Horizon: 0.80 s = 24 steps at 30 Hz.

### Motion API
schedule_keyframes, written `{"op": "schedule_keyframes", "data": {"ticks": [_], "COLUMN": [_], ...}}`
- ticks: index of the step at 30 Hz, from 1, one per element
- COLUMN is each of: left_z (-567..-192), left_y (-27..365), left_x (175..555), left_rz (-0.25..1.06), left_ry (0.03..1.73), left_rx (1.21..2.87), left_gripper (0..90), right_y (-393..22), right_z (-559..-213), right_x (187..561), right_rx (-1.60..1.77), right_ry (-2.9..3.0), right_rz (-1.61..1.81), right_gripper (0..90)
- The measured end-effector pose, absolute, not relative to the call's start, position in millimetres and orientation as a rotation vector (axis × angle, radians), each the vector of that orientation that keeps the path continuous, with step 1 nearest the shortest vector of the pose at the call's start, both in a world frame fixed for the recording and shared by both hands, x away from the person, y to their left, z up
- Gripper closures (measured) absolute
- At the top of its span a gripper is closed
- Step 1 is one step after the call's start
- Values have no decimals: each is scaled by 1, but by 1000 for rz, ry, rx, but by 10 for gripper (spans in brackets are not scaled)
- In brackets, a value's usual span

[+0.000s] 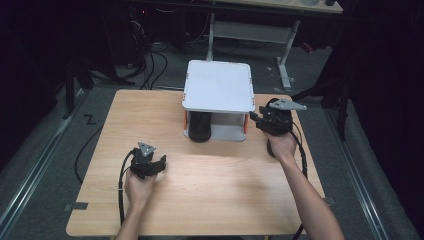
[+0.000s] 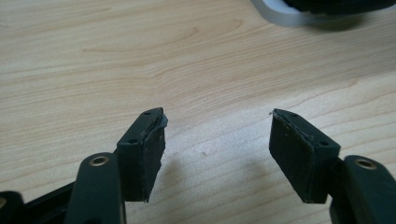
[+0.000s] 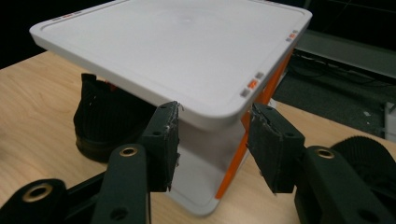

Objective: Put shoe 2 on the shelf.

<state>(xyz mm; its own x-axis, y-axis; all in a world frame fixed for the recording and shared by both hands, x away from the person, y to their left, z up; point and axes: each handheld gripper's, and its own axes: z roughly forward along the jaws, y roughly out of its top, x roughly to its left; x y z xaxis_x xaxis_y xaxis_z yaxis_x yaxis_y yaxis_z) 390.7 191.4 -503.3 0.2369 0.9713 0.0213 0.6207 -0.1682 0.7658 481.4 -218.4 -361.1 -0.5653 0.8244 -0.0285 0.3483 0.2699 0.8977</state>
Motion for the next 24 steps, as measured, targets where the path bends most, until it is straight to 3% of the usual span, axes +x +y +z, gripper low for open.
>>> {"op": "schedule_keyframes", "data": {"ticks": [11,16,24], "left_z": [-506,-507,-506], "left_y": [193,194,197], "left_x": [393,393,393], "left_rz": [662,659,645], "left_ry": [1491,1492,1509], "left_rx": [1874,1869,1841], "left_gripper": [319,321,322], "right_y": [-263,-283,-282], "right_z": [-390,-404,-423], "right_x": [456,467,493], "right_rx": [1130,1235,1290], "right_ry": [1979,1949,1972], "right_rz": [1175,1109,1009], "right_gripper": [476,436,420]}}
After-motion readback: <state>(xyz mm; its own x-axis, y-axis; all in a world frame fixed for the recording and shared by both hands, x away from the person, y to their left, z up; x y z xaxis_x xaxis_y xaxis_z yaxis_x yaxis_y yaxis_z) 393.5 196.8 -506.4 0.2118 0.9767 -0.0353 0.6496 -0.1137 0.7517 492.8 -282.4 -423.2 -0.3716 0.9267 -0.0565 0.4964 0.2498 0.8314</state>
